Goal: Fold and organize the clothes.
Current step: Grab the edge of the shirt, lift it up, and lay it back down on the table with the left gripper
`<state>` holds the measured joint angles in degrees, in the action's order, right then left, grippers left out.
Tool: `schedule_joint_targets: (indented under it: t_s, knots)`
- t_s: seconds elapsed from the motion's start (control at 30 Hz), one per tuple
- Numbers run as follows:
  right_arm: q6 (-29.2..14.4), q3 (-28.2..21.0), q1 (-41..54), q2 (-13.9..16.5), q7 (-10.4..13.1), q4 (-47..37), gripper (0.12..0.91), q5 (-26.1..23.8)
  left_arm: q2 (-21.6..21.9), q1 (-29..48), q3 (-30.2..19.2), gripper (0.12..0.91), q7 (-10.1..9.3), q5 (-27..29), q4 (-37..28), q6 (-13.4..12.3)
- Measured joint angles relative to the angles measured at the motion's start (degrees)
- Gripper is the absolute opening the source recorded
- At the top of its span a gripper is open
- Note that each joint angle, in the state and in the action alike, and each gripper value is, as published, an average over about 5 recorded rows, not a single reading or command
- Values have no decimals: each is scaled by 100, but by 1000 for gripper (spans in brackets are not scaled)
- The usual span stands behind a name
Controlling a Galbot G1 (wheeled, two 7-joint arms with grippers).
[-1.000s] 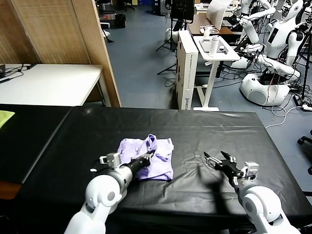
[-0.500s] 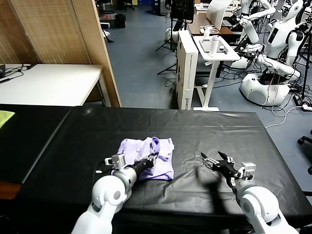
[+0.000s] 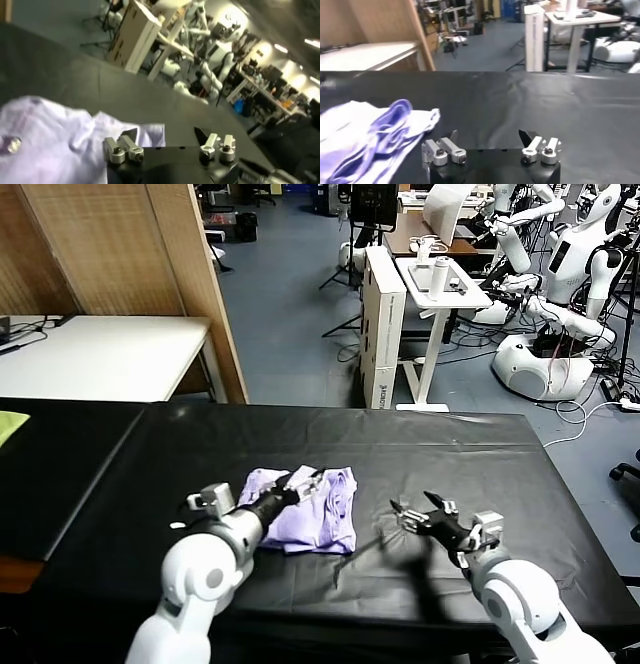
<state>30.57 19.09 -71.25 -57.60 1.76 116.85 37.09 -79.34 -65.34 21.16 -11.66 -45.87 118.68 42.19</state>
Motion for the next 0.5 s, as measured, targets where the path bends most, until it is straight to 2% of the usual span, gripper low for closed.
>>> schedule_joint_targets:
  t_s: [0.2,0.5]
  knots:
    - [0,-623,364,-145,69,-95,907,-12,217,-161,322,907,19,98,99,0]
    - [-26,-1331,1083,-595,147,-548,907,-136,264,-436,521,907,31,272,155,-122]
